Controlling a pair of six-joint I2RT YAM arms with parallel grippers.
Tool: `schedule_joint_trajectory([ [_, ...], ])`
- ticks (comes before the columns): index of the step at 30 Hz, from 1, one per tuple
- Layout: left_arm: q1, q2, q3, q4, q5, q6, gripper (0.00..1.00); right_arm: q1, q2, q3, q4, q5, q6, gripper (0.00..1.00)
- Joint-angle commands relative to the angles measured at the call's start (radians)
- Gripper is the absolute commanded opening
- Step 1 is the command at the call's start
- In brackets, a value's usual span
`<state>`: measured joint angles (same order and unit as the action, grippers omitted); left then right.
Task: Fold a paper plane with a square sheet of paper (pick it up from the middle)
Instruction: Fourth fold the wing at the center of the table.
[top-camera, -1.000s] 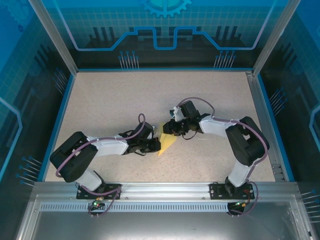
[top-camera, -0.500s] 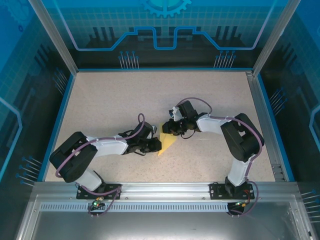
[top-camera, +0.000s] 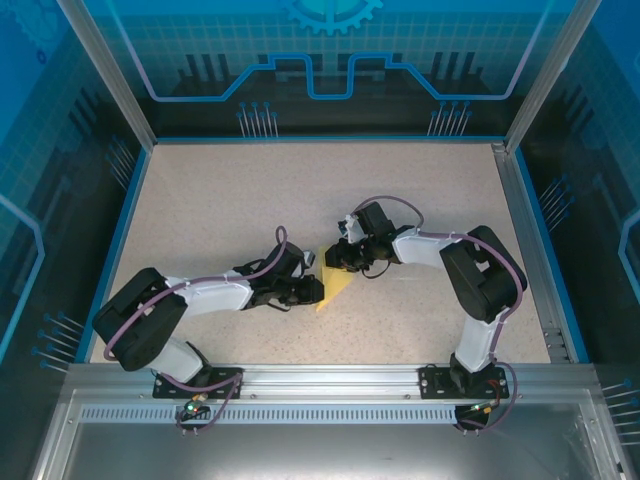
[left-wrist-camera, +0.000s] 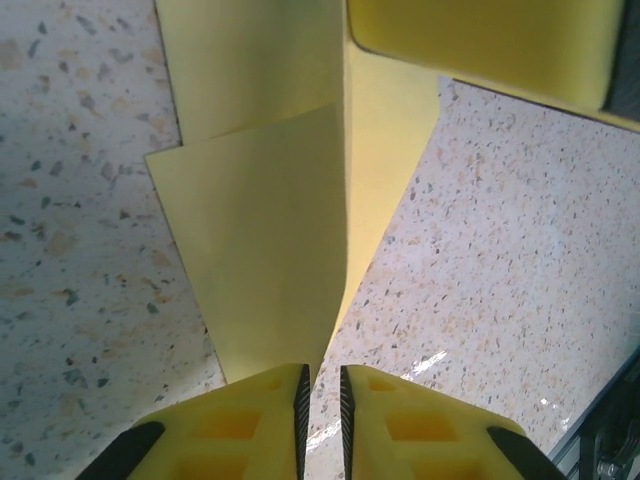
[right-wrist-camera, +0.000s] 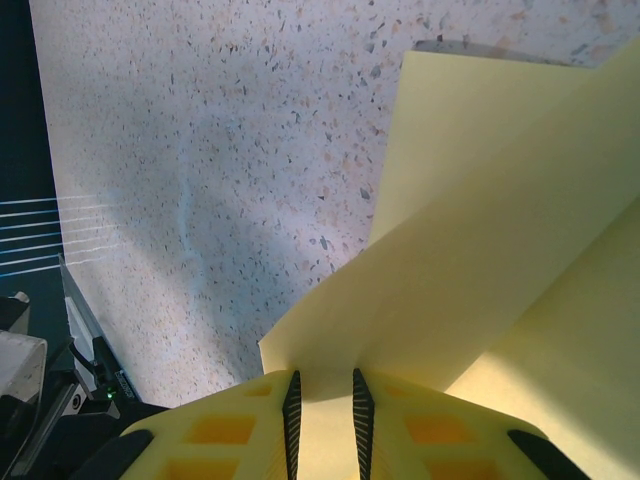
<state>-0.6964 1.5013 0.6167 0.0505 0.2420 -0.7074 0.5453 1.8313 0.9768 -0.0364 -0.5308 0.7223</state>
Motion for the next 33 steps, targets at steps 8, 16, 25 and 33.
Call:
schedule_joint_trajectory([
  [8,0.007,0.029,0.007,-0.041,0.02,0.027,0.2,0.01,0.018,0.03,-0.021,0.003,-0.004,0.24],
  [16,0.006,0.036,0.013,-0.018,0.026,0.028,0.25,0.01,0.018,0.034,-0.022,0.0,-0.005,0.24],
  [25,0.007,0.05,0.035,-0.001,0.014,0.035,0.29,0.01,0.016,0.036,-0.028,0.0,-0.005,0.24],
  [33,0.003,0.059,0.042,0.0,0.009,0.04,0.16,0.01,0.015,0.036,-0.03,0.0,-0.008,0.24],
])
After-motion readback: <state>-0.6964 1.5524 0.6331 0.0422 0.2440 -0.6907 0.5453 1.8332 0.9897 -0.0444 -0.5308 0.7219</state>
